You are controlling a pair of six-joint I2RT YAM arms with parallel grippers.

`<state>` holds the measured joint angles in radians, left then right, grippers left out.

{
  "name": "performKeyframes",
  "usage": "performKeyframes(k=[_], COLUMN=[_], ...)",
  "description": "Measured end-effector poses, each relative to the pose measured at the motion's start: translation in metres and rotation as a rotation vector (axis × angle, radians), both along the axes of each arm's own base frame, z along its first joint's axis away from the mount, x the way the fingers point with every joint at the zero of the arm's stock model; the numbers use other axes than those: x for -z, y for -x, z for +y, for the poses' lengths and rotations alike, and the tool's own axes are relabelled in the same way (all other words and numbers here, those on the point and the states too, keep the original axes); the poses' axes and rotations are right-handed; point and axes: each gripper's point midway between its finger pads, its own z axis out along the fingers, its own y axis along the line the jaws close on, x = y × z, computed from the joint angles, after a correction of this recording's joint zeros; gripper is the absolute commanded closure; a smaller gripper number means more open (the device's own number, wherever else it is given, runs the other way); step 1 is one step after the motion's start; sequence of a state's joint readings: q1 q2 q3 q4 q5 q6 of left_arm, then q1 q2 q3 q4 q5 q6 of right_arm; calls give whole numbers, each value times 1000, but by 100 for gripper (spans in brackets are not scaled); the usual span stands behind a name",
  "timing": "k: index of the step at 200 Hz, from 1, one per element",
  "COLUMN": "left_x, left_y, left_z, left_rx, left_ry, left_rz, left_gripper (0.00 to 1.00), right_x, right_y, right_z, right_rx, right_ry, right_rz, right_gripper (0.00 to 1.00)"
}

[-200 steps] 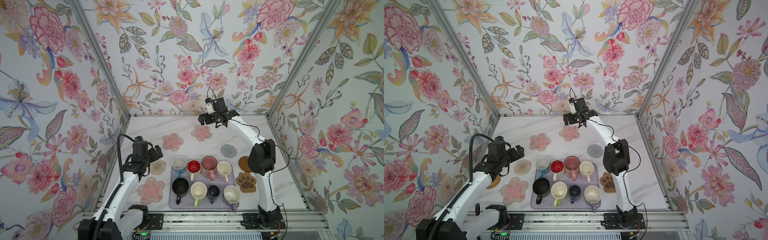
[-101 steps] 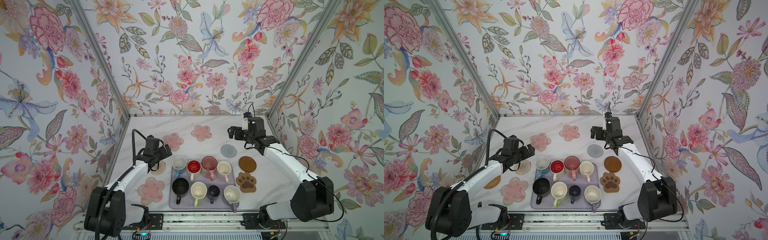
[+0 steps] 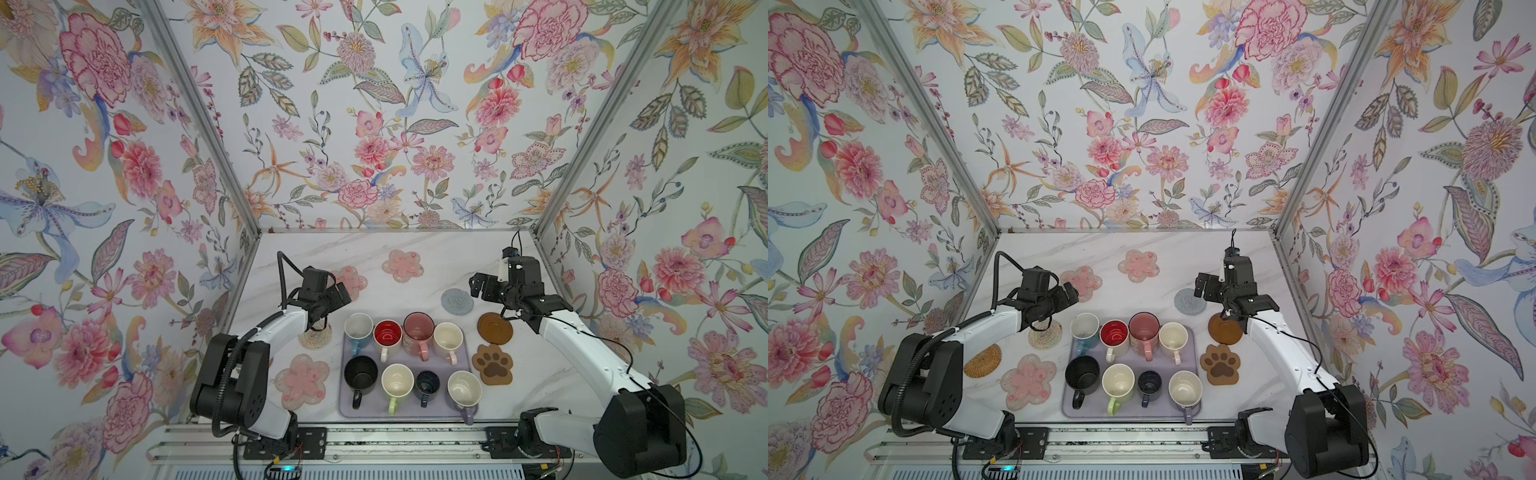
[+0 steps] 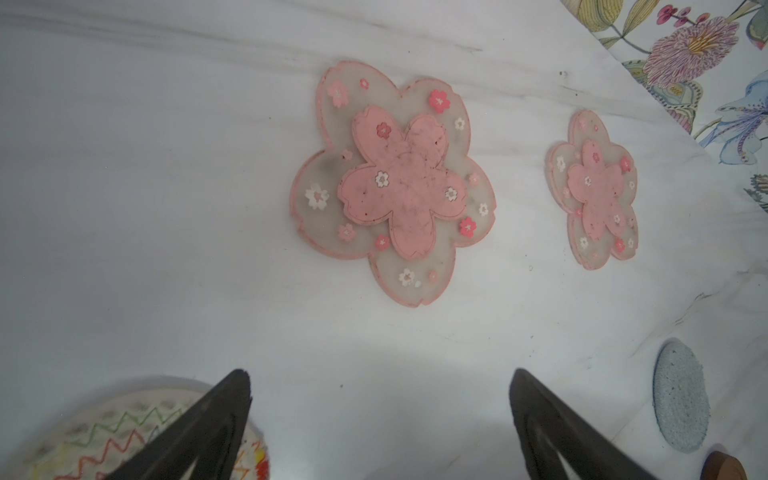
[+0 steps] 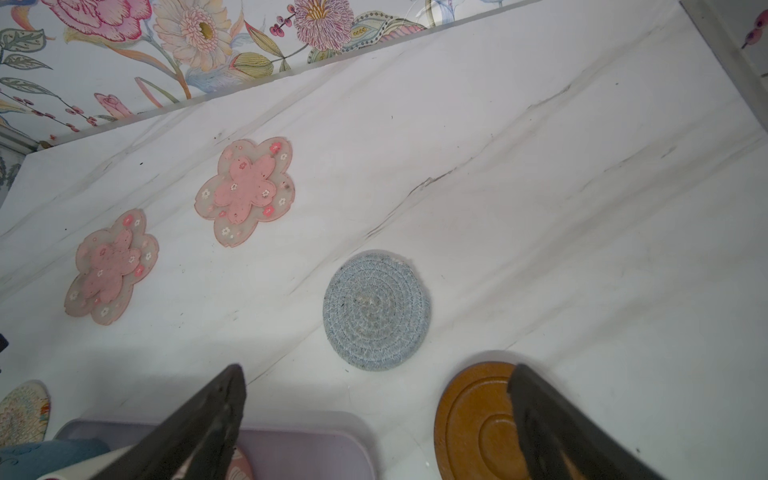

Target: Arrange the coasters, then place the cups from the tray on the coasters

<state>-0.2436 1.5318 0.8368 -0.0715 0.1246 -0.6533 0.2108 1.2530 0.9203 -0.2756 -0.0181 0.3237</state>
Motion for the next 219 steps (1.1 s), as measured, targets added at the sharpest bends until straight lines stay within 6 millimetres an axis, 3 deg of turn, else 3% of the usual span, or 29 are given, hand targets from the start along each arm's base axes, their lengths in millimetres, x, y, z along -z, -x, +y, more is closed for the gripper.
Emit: performKeyframes(k=[50, 120, 219], left_x=[11, 24, 43], left_y=[-29, -41, -49], left_z=[-12, -36, -48], left_rx=[-4, 4, 9], left_ry=[37, 74, 58], left_rz=[14, 69, 143], left_gripper=[1, 1, 1], right_x=[4, 12, 15], right_y=[3, 6, 7], right_z=[-5, -11, -16], right_rx=[12, 23, 33], right_ry=[1, -1, -7], right_rz=[4, 24, 31], right_gripper=[1, 1, 1])
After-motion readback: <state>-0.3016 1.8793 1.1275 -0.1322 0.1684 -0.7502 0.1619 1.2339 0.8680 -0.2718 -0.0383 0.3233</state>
